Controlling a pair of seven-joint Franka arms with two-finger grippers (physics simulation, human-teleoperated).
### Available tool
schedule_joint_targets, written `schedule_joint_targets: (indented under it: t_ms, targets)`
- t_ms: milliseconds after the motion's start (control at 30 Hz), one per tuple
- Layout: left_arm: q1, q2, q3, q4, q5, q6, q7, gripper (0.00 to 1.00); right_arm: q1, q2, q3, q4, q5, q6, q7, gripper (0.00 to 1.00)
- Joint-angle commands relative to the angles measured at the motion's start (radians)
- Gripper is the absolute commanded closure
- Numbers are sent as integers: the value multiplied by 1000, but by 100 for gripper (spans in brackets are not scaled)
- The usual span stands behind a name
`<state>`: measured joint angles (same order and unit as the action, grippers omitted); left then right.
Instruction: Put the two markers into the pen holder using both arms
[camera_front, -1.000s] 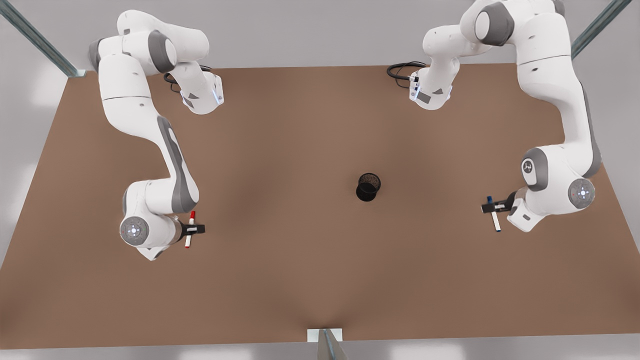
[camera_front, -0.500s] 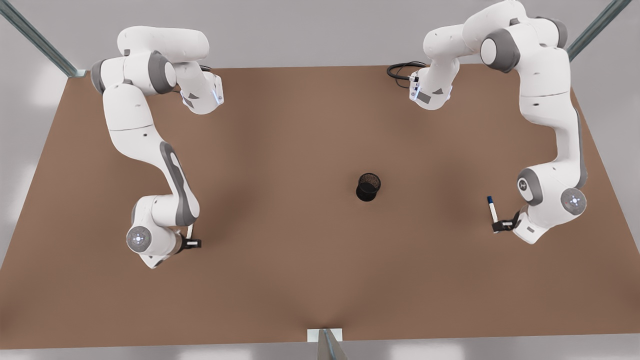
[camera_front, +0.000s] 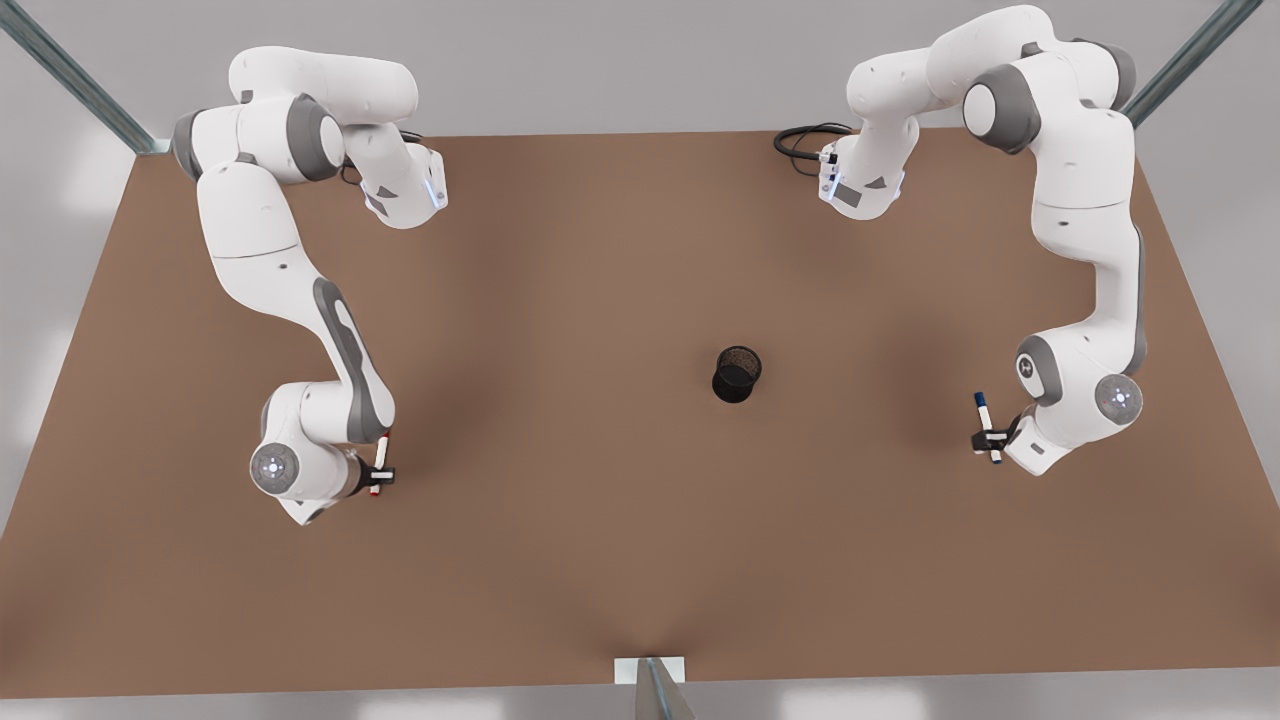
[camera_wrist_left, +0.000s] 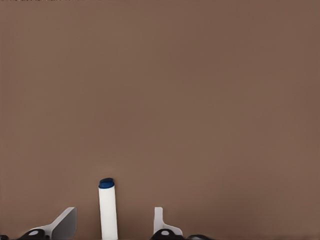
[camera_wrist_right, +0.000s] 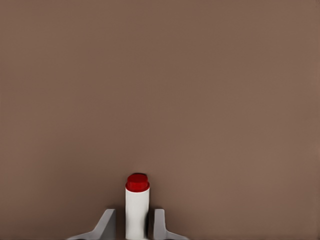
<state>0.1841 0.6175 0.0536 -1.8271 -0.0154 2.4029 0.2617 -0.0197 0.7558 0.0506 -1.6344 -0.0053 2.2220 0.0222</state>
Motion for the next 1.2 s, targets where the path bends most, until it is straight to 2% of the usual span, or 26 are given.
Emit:
schedule_joint_targets:
  t_ms: [0,100,167,267,333,467,533,633,700,733,833,900,967,1033,1133,1167]
  targets:
    - [2,4,0,0,2,22,57,26,0,-1,0,-2,-1,10,-24,56]
    - [3,14,0,2,2,28,57,30,0,-1,0,-4,-1,8,-24,58]
    - [5,14,0,3,2,30,57,33,0,-1,0,-4,-1,5,-24,66]
    - [11,21,0,6,2,44,57,43,0,-1,0,-4,-1,7,-22,76]
    - [11,27,-1,9,2,45,57,45,0,-4,3,-1,-1,4,-22,78]
    - [12,36,0,9,2,53,57,46,1,-108,40,8,-1,-4,-21,79]
    - [12,42,0,9,2,58,56,48,4,-179,104,8,-1,-1,-10,78]
    - [12,44,0,8,0,59,56,51,1,-202,316,27,1,123,-1,79]
    - [12,44,0,9,0,59,56,57,59,-202,368,34,-4,237,-1,79]
    - [12,44,0,8,0,59,56,58,119,-200,365,74,-4,242,7,79]
    - [11,44,0,8,0,59,53,60,293,-179,356,142,-182,300,171,79]
    - [11,44,0,6,-2,59,48,60,427,-104,350,277,-263,297,304,79]
    - [11,44,0,6,-2,59,48,62,656,-50,227,408,-320,291,492,79]
    - [11,44,0,6,-5,59,45,64,773,5,160,530,-318,266,507,79]
    - [9,45,0,6,-5,59,45,67,1006,118,-32,689,-318,275,625,79]
    - [9,45,0,6,-5,59,44,67,1009,142,-35,702,-318,294,625,79]
